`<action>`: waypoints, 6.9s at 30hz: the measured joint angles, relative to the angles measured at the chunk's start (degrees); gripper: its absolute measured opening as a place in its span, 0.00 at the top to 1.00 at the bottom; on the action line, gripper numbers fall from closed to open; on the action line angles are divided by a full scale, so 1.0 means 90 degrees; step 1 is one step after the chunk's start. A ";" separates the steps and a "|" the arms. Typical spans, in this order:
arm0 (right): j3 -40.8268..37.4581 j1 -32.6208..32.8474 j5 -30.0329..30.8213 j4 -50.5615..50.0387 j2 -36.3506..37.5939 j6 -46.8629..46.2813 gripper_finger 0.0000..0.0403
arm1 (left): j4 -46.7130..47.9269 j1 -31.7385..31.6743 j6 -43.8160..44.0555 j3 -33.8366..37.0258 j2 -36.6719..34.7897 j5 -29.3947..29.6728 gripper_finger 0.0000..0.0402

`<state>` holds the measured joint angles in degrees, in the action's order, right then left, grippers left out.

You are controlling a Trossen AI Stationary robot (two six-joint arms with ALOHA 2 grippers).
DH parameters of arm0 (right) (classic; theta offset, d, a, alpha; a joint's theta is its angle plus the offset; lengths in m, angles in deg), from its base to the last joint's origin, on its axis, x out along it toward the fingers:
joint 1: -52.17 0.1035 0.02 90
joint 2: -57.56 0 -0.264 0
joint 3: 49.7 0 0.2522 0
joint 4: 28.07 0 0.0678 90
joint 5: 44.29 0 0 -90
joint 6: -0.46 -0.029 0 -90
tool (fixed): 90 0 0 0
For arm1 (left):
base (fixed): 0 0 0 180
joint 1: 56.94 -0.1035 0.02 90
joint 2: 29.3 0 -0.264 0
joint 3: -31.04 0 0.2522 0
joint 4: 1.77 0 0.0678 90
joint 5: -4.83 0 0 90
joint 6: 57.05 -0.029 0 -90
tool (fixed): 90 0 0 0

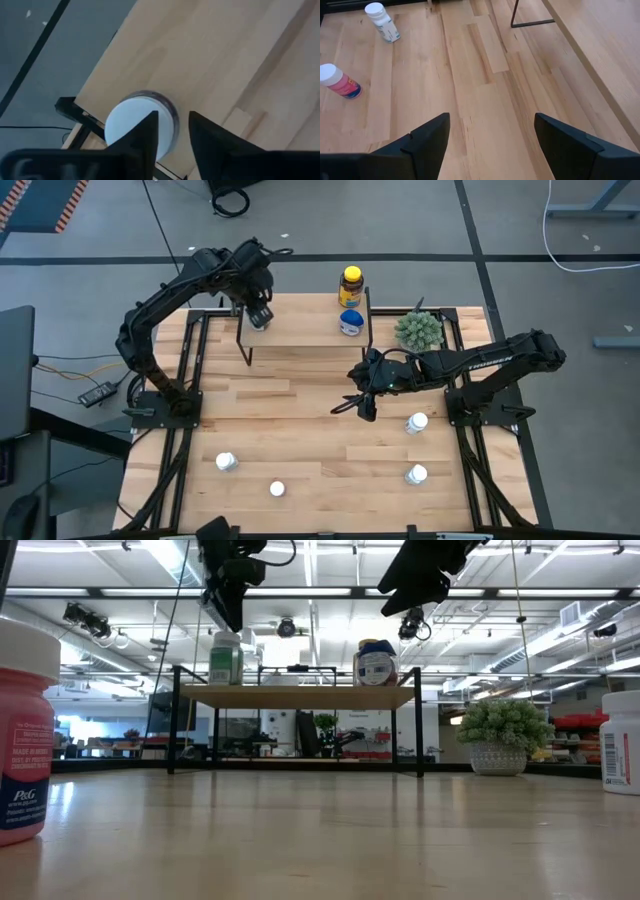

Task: Pick and place medicine bottles onto shelf by color
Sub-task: Put the green pill bottle on the shelf

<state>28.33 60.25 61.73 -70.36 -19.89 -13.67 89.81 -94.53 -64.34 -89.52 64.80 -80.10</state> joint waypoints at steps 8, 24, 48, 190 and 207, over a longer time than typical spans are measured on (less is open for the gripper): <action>0.0000 0.0000 -0.0001 0.0061 0.0000 0.0025 0.26 | 0.0231 0.0137 -0.0131 -0.0429 0.0015 0.0038 0.77; -0.0002 -0.0019 0.0096 0.1724 -0.0002 0.1182 0.26 | -0.1849 0.1263 0.0374 0.0117 -0.1915 -0.0260 0.79; 0.0810 -0.1281 -0.0120 0.4685 -0.1935 0.1985 0.26 | -0.6117 0.2570 0.1231 0.5785 -0.5821 0.2683 0.75; 0.2824 -0.2895 -0.1286 0.4516 -0.3968 0.1667 0.41 | -0.6271 0.0246 0.0769 0.5780 -0.4350 -0.0518 0.67; 0.2817 -0.3453 -0.0306 0.3293 -0.3042 0.1163 0.39 | -0.6121 0.0275 0.0855 0.5782 -0.4347 -0.0521 0.68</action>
<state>53.69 29.17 58.98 -40.72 -47.28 -3.20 34.73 -92.05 -56.65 -37.48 25.68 -84.79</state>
